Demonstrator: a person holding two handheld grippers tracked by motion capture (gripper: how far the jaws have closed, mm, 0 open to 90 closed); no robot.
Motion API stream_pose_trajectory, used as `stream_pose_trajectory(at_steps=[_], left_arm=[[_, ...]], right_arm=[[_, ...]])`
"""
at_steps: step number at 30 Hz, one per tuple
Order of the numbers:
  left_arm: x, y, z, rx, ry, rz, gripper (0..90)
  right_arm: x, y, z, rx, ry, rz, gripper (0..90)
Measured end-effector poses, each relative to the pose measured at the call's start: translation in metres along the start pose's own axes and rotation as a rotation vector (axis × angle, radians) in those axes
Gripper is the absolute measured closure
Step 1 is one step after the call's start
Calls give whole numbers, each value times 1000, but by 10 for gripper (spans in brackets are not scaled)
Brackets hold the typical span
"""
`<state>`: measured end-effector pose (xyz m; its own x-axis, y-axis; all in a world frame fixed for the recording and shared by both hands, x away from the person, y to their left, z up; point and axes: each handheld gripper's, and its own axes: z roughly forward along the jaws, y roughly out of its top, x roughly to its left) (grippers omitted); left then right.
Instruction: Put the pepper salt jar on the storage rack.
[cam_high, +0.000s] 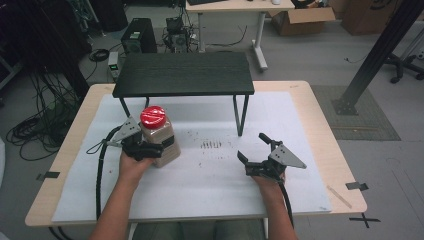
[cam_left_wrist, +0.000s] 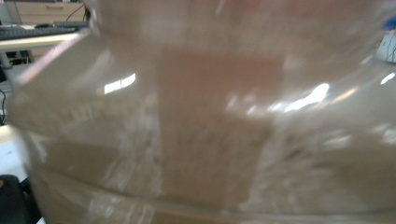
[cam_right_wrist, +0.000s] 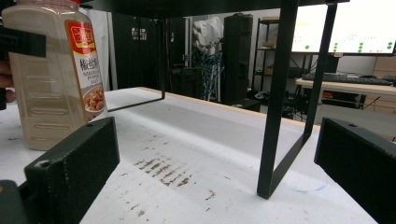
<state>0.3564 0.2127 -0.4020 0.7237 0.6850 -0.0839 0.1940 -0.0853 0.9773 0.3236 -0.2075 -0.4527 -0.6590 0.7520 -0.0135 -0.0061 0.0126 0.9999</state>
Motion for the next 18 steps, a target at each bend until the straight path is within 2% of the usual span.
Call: stream_pose_trajectory(at_steps=[5,8,11,18], left_arm=[[0,-3,2,9,-2,9,14],[3,-6,0,-15,-5,-3,40],[4,-9,0,-16,-8,-8,61],[6,-12,-2,-25,-4,8,105]], right_arm=[[0,0,0,0,0,0,0],[0,0,0,0,0,0,0],[0,0,0,0,0,0,0],[0,0,0,0,0,1,0]])
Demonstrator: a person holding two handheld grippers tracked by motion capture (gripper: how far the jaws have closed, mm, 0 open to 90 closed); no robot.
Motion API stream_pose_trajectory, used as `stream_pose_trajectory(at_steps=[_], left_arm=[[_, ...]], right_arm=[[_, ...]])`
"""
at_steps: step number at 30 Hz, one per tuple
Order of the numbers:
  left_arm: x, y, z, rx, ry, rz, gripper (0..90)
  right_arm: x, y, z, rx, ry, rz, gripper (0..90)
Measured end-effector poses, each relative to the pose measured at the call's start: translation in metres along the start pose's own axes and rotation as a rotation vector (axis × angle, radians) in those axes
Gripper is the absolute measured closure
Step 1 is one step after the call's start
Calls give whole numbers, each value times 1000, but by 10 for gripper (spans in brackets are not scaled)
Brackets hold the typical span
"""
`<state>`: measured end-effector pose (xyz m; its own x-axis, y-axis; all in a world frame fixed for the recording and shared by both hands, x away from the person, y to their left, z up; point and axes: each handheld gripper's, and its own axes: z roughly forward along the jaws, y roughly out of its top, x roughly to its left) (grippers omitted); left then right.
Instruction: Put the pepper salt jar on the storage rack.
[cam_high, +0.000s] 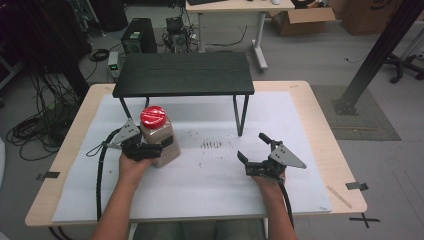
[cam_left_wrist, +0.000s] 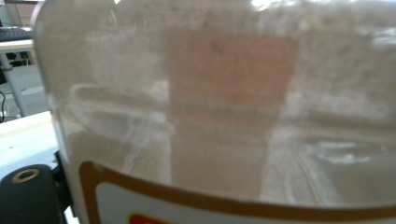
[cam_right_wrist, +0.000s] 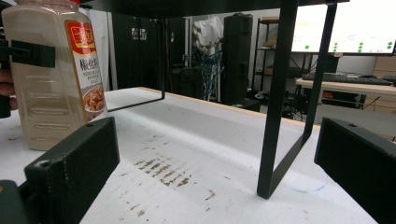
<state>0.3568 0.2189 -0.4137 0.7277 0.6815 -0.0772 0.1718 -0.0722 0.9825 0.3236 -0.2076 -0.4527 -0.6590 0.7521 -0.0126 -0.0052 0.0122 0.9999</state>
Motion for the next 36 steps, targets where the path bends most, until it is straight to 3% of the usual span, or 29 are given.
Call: stream_pose_trajectory(at_steps=[6,24,36], left_arm=[[1,-2,0,-1,-3,17,148],[2,-11,-6,-75,-16,34,238],[3,-11,-7,-80,-22,41,254]], right_arm=[[0,0,0,0,0,-1,0],[0,0,0,0,-1,-2,0],[0,0,0,-1,-1,-1,0]])
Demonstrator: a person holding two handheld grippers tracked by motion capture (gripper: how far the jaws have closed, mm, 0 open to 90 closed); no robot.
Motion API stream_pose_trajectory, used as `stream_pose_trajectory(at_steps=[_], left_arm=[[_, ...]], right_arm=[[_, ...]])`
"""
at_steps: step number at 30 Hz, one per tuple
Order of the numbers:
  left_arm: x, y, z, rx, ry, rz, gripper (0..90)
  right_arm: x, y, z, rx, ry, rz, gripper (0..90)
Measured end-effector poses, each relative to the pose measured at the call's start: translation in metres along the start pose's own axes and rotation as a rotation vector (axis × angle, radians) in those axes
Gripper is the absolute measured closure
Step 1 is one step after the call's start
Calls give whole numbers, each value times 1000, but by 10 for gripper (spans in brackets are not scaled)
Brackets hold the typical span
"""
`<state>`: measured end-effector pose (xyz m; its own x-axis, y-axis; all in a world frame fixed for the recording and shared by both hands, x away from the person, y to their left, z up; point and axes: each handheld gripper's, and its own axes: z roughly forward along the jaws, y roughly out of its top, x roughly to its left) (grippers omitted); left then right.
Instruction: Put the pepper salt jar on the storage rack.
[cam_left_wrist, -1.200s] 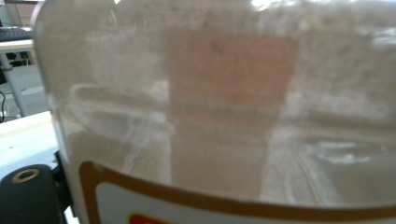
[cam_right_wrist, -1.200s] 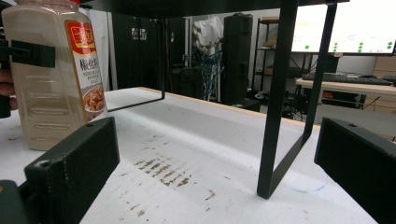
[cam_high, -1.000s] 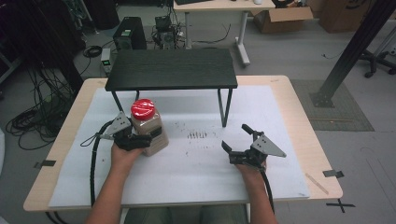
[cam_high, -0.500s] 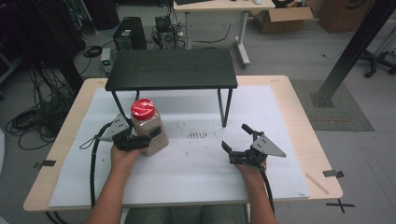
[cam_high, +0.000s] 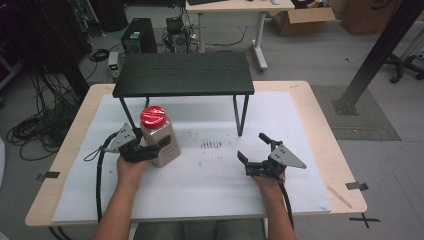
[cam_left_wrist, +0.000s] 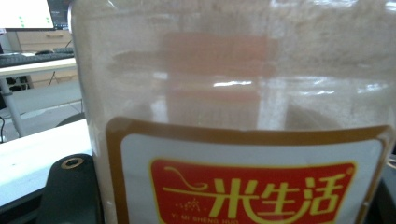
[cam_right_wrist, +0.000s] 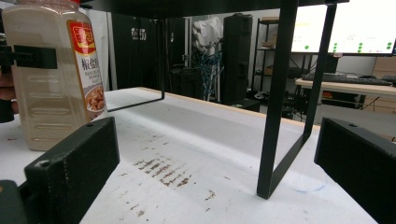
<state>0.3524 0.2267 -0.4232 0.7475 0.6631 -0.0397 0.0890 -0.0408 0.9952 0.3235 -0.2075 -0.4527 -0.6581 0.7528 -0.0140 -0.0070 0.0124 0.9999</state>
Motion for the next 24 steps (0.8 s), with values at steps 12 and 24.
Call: stream_pose_trajectory(at_steps=[12,24], left_arm=[[-2,19,-15,-19,-5,-7,256],[-10,58,-23,-3,-61,55,254]], right_arm=[[0,0,0,0,-1,1,0],[0,0,0,-1,-1,0,0]])
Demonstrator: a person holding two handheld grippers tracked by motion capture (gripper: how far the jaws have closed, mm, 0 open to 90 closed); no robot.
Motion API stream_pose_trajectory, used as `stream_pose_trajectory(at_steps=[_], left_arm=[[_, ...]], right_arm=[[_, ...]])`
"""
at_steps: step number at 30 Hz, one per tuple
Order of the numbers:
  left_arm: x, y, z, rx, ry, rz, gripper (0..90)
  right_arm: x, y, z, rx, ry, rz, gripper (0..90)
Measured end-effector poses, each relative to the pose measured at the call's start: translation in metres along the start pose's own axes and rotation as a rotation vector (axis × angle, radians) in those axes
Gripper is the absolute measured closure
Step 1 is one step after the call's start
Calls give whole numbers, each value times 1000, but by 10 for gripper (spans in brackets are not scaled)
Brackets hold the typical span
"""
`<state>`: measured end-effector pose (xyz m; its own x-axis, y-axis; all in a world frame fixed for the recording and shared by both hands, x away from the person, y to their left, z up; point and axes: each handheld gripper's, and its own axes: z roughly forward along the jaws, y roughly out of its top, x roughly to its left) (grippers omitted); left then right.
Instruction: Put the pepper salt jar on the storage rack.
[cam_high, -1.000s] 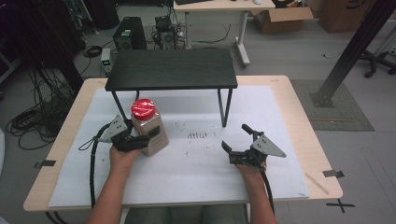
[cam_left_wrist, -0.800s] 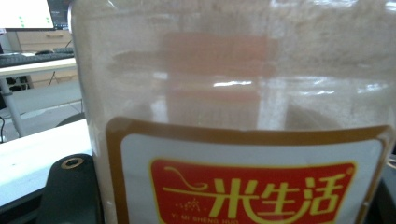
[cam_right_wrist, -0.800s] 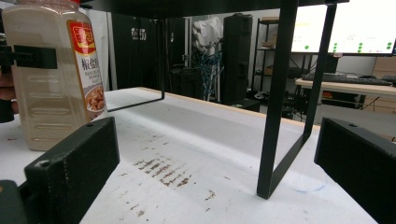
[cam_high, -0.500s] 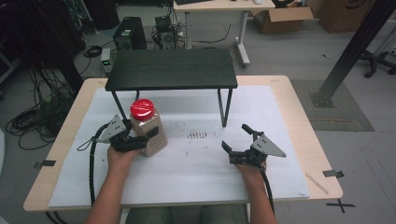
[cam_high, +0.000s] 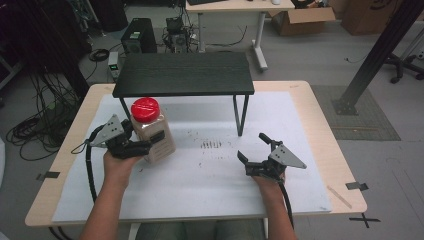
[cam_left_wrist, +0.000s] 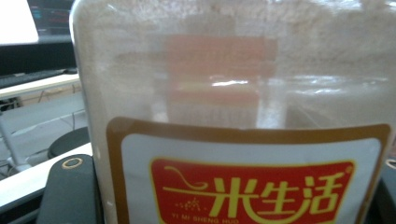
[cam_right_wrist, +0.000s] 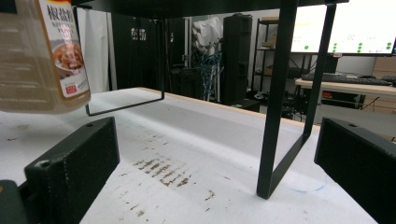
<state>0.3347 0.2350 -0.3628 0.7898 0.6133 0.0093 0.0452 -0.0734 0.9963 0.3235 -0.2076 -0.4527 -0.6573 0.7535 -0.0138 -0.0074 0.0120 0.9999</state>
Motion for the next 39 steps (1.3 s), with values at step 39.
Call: stream_pose_trajectory(at_steps=[39], left_arm=[[15,130,4,-38,-216,29,252]], right_arm=[[0,0,0,2,1,0,0]])
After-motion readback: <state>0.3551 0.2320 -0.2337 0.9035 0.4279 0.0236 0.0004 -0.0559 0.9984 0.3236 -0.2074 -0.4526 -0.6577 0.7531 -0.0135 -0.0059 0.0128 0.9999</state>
